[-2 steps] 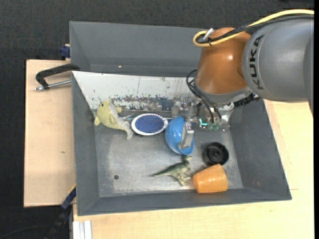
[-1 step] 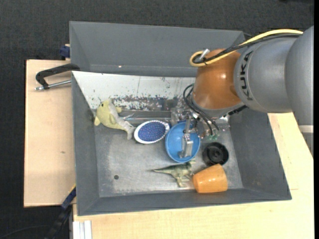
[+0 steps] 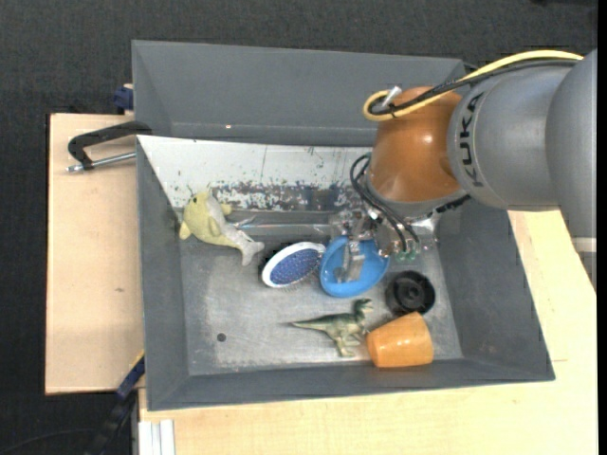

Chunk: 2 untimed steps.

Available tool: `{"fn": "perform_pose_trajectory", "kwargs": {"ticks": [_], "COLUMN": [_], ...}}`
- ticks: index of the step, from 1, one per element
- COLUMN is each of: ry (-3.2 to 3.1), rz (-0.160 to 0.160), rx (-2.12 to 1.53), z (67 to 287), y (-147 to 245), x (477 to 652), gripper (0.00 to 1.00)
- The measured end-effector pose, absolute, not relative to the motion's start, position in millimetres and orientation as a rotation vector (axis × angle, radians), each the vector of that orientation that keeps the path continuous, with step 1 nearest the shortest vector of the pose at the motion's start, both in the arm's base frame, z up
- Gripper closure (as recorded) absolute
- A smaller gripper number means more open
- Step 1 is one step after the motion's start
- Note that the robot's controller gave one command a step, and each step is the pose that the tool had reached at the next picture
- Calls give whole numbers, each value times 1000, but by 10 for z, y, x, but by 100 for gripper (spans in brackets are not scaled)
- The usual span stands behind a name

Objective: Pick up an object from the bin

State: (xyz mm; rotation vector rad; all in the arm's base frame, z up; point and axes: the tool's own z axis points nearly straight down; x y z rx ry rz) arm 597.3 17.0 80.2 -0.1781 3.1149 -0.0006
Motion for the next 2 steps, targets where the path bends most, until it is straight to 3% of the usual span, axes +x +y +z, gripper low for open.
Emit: {"fn": "perform_pose_trajectory", "kwargs": {"ticks": [1, 2], "ry": [3126, 3115], "rz": [2, -1], "rx": [-177, -178], "z": [740, 800], "y": [177, 167], "x": [5934, 5973], "gripper": [0, 100]}}
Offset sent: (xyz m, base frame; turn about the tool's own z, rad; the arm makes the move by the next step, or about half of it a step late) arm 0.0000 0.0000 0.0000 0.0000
